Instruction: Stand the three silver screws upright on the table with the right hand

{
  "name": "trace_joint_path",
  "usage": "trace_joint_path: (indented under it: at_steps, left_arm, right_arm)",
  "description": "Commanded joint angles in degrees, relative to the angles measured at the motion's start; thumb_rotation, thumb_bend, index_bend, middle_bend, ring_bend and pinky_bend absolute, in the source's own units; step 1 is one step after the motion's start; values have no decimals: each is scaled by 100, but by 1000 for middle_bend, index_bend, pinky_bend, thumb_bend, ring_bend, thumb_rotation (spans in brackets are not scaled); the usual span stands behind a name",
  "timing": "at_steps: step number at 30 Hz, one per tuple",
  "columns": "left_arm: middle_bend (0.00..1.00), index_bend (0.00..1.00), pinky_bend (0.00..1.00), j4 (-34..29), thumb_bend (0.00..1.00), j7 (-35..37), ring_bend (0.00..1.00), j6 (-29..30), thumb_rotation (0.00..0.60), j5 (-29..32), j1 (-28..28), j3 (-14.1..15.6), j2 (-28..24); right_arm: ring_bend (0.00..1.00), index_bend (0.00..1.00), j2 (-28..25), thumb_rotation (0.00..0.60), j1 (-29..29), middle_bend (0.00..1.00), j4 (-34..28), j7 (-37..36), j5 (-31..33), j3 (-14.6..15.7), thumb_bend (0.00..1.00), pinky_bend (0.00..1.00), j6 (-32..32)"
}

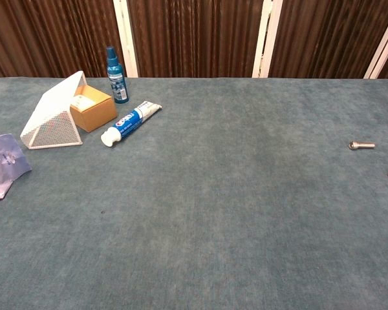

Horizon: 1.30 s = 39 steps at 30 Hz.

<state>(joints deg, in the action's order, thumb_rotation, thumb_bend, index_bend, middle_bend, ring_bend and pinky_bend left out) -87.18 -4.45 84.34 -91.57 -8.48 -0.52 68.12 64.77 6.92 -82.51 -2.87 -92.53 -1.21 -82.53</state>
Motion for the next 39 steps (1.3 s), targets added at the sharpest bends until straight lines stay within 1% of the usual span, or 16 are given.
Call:
trace_joint_path:
  at_steps: [1,4,6,8,11,14,19,23,25,31,39]
  left_arm:
    - [0,0,50,107,477,28,0,-53,600,64,-45,-48,64]
    - [0,0,50,174,477,-5,0,-152,600,168,-82,-82,106]
    - [0,0,50,212,477,-40,0,-249,600,279,-109,-108,134]
    - [0,0,50,246,477,-83,0,-347,600,375,-139,-129,166]
    - [0,0,50,296,478,-168,0,-525,600,529,-194,-153,223]
    - [0,0,50,344,477,-275,0,-655,600,630,-245,-166,288]
    - [0,0,50,407,478,-421,0,-803,600,751,-308,-178,379]
    - [0,0,51,431,476,-480,0,-859,600,806,-330,-173,414]
    - [0,0,51,435,476,-486,0,-875,600,815,-338,-167,420]
    - [0,0,50,431,477,-466,0,-905,600,818,-359,-146,410]
    - [0,0,50,434,478,-429,0,-922,600,802,-376,-115,399]
  right_arm:
    - [0,53,288,600,449,0,1016,-1258,-206,-17,299,0,383]
    - [0,227,648,600,619,0,1866,-1999,-275,-3,300,0,450]
    - [0,325,921,600,685,0,2451,-2374,-254,15,303,0,512]
    - [0,404,1164,600,729,0,2942,-2744,-229,43,327,0,577]
    - [0,488,1550,600,781,1,3742,-3412,-223,120,385,0,664]
    - [0,553,1890,600,804,15,4504,-3854,-219,222,408,0,803]
    - [0,591,2334,600,792,45,5486,-4471,-236,386,434,0,974]
    - [0,592,2552,600,762,51,6013,-4782,-350,592,449,0,1101]
    - [0,593,2660,600,730,51,6245,-4816,-381,665,454,0,1147]
    - [0,596,2862,600,651,51,6680,-4682,-423,785,455,0,1200]
    - [0,599,2983,600,630,51,6882,-4551,-430,852,488,0,1268]
